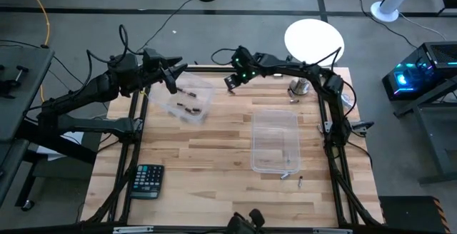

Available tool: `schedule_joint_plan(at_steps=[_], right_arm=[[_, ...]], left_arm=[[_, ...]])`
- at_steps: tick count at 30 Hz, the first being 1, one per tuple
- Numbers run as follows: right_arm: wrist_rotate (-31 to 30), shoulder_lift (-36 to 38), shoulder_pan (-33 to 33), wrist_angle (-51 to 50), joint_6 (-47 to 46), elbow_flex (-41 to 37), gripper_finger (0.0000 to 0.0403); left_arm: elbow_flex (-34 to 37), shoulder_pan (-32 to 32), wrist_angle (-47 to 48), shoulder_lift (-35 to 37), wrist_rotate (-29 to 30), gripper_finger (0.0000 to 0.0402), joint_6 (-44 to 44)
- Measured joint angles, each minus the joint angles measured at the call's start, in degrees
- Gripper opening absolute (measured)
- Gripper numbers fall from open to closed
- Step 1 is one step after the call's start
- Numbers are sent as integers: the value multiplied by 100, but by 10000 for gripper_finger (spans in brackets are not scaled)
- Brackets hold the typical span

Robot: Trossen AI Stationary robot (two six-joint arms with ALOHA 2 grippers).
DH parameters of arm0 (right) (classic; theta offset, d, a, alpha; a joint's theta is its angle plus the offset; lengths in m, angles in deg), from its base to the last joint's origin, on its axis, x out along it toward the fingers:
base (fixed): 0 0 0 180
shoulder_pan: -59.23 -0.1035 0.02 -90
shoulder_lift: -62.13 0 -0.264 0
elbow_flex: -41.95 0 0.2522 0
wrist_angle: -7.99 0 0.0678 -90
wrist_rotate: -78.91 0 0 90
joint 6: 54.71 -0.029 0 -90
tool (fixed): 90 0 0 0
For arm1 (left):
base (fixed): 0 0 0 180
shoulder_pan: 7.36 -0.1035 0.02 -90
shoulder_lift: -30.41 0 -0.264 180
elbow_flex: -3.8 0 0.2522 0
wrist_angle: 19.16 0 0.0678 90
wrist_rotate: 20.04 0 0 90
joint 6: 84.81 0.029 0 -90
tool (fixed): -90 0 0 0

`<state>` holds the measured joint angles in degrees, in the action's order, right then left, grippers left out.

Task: Sort batteries
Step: Put the black battery into the left transparent bin

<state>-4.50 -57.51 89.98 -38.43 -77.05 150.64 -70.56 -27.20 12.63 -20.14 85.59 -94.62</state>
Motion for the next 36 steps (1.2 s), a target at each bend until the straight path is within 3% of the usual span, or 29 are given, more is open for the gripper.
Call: schedule_joint_plan(at_steps=[6, 11, 27, 36], right_arm=[[29, -286, -8, -345, 159, -6, 96], [414, -471, -28, -96, -15, -5, 96], [-621, -819, -322, -360, 460, 44, 96], [-579, -797, -249, -872, 1091, 1273, 96]], left_arm=[[0, 1, -36, 0, 16, 168, -63], [0, 2, -33, -1, 16, 168, -107], [0, 2, 21, -3, 10, 168, -258], [0, 0, 37, -2, 56, 168, -207]])
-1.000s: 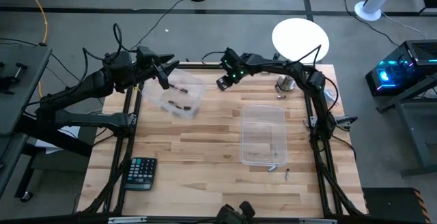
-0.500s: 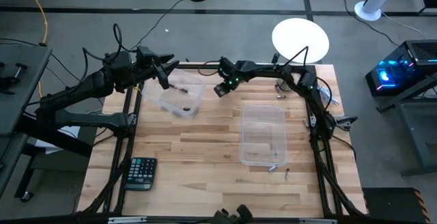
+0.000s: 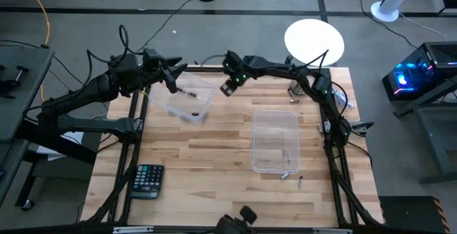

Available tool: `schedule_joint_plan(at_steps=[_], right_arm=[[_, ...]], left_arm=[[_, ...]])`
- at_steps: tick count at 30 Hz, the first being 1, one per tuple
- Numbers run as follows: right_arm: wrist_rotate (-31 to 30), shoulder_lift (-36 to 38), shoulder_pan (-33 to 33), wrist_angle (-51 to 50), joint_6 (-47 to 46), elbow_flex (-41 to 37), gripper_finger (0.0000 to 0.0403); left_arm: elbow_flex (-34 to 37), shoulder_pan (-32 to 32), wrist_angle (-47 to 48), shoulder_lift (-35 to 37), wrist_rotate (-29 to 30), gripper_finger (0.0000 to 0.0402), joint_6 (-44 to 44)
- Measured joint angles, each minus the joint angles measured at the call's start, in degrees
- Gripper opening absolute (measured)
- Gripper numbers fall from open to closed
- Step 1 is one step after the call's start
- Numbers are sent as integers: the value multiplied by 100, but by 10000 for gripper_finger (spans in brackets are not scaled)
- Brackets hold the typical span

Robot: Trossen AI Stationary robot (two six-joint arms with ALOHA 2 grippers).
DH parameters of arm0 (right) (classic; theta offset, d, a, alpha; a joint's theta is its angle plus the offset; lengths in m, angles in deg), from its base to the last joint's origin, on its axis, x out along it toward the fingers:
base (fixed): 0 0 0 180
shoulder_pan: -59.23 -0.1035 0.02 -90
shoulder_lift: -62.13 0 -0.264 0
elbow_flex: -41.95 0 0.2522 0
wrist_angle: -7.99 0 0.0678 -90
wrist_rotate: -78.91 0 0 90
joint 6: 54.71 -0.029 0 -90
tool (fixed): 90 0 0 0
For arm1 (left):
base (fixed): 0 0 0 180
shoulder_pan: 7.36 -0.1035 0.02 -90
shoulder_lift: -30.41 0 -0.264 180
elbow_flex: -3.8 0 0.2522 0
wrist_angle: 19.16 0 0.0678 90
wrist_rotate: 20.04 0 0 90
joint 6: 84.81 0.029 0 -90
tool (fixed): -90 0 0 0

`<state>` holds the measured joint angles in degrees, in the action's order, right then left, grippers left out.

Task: Sort batteries
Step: Put the black battery into the left transparent bin

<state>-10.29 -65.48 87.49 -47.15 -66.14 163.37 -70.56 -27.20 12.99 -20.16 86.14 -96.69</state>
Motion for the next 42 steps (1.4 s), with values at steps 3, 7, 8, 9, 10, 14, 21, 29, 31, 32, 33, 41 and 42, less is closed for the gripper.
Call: schedule_joint_plan(at_steps=[3, 7, 8, 9, 10, 14, 21, 29, 31, 32, 33, 41, 42], right_arm=[[-153, -109, 172, 2, 165, 393, 96], [380, -606, 430, -613, 439, 801, 96], [490, -764, 458, -824, 570, 901, 96], [534, -918, 460, -992, 721, 1016, 96], [550, -1041, 460, -1115, 887, 1141, 96], [750, -1438, 378, -1432, 1371, 1602, 96], [896, -1465, 102, -1566, 1641, 2204, 96], [1042, -1457, -251, -2046, 1750, 2280, 96], [1106, -1456, -395, -2037, 1724, 2152, 96], [1147, -1456, -459, -2010, 1677, 2140, 96], [1168, -1456, -517, -2030, 1584, 2134, 96], [776, -1482, -998, -1622, 1120, 2098, 96], [753, -1486, -1053, -1602, 1040, 2098, 96]], left_arm=[[0, -1, 0, 0, 2, 168, -2], [0, 0, 0, 0, 2, 168, -48], [0, 0, 0, 0, 2, 168, -80], [0, 0, 0, 0, 4, 168, -106], [0, 0, -2, 0, 2, 168, -113], [0, 0, 2, 0, 2, 168, -148], [0, 0, 35, 0, 4, 168, -210], [-2, 1, 195, 0, 4, 168, -207], [-2, 2, 195, 0, 4, 168, -199], [-2, 2, 196, 0, 4, 168, -199], [-2, 2, 199, 0, 4, 168, -199], [-2, 2, 458, -2, 9, 168, -105], [-2, 2, 467, -2, 9, 168, -105]])
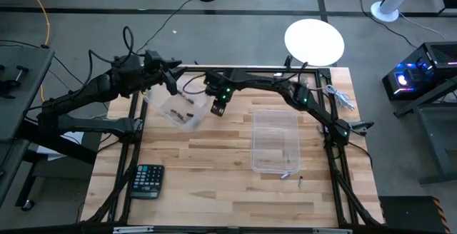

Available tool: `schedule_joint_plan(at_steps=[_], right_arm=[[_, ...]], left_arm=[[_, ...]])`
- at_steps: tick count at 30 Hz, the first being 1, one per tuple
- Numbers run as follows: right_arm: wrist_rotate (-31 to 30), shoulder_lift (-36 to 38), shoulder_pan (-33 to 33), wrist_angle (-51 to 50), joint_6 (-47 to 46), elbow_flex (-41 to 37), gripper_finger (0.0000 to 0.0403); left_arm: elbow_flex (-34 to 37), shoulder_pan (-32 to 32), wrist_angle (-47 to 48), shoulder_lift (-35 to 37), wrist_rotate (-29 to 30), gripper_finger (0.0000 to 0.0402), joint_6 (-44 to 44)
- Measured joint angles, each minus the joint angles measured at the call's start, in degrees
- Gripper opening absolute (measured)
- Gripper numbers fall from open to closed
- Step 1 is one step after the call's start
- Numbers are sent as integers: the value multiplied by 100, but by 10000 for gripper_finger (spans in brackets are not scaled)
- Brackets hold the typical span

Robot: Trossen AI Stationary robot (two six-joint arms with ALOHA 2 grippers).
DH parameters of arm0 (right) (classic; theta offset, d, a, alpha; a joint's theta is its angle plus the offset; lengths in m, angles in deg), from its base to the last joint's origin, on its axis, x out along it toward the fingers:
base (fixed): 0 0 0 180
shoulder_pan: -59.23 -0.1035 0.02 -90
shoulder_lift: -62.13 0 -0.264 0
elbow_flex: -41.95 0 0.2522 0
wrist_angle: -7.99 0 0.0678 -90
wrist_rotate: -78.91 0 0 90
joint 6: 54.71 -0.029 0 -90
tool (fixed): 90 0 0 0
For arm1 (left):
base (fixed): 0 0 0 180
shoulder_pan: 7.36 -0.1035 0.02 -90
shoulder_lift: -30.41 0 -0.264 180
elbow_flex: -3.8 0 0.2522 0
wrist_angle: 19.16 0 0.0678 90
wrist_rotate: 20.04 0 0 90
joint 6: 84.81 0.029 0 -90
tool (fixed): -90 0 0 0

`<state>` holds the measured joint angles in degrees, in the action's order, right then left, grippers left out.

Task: Sort batteries
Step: Put the black battery into the left transparent bin

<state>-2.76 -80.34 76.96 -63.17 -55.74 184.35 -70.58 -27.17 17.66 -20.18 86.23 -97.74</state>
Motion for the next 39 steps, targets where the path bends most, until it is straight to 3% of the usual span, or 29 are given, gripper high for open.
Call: schedule_joint_plan(at_steps=[9, 15, 23, 31, 35, 39], right_arm=[[10, 20, -220, 109, -628, 20, 96], [55, 39, -320, -565, -512, 28, 96], [-137, 87, -687, -316, -336, 35, 96], [-842, 624, -999, -225, 2, -202, 96], [-1119, 1403, -828, -54, -140, -917, 96], [-1272, 2562, -712, 562, -472, -2592, 96]], left_arm=[[0, 0, -9, 176, 13, 168, 322], [0, 0, -10, 708, 587, 168, 734], [0, -2, 126, 1417, 850, 168, 765], [-4, 0, 450, 1787, 848, 168, 763], [-4, -1, 506, 1810, 846, 168, 877], [-4, 0, 503, 1799, 837, 168, 1046]])
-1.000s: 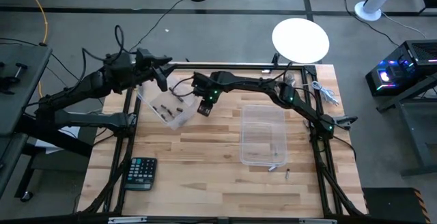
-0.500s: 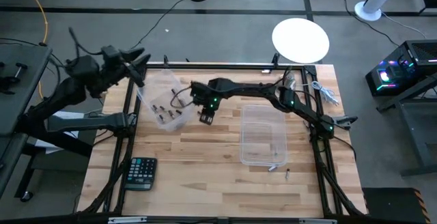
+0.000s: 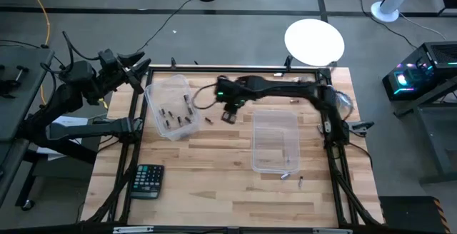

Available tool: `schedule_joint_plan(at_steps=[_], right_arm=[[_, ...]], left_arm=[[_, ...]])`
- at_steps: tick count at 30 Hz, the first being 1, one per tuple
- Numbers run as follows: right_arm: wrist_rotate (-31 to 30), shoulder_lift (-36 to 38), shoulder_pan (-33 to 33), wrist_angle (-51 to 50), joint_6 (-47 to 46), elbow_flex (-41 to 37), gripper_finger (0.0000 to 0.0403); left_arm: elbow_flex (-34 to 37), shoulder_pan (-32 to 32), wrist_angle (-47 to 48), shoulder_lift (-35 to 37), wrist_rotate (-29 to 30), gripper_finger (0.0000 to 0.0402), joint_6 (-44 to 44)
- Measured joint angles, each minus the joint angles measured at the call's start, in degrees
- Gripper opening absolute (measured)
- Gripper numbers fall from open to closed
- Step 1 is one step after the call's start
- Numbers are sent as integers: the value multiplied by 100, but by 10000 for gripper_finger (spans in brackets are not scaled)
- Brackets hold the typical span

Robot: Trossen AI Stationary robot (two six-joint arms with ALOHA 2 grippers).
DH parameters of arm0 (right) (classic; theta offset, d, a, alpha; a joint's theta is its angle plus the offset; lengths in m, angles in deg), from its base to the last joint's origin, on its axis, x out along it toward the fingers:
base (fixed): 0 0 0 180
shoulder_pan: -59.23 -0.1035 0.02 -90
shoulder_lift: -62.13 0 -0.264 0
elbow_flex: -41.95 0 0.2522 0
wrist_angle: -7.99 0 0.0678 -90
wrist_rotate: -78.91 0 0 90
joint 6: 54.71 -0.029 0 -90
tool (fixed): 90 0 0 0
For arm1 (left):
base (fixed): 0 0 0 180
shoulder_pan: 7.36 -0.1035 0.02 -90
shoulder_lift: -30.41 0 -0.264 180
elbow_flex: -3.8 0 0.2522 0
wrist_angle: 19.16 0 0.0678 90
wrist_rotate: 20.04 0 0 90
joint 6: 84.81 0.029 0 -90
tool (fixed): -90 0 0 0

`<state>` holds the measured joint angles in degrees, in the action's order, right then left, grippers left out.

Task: Sort batteries
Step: Put the black battery into the left transparent bin

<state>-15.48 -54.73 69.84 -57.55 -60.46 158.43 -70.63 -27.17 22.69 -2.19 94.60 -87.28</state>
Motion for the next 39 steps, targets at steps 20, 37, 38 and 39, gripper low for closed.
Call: schedule_joint_plan(at_steps=[20, 37, 38, 39], right_arm=[[200, -930, -385, 3450, -605, -737, 96], [-387, -1783, -376, 3304, -326, -330, 96], [-387, -1787, -378, 3305, -319, -330, 96], [-376, -1788, -379, 3299, -282, -330, 96]], left_arm=[[2, -2, -24, -44, 164, 168, -240], [4, -2, -28, -44, 166, 168, -186], [4, -2, -28, -44, 166, 168, -185], [4, -2, -29, -44, 166, 168, -185]])
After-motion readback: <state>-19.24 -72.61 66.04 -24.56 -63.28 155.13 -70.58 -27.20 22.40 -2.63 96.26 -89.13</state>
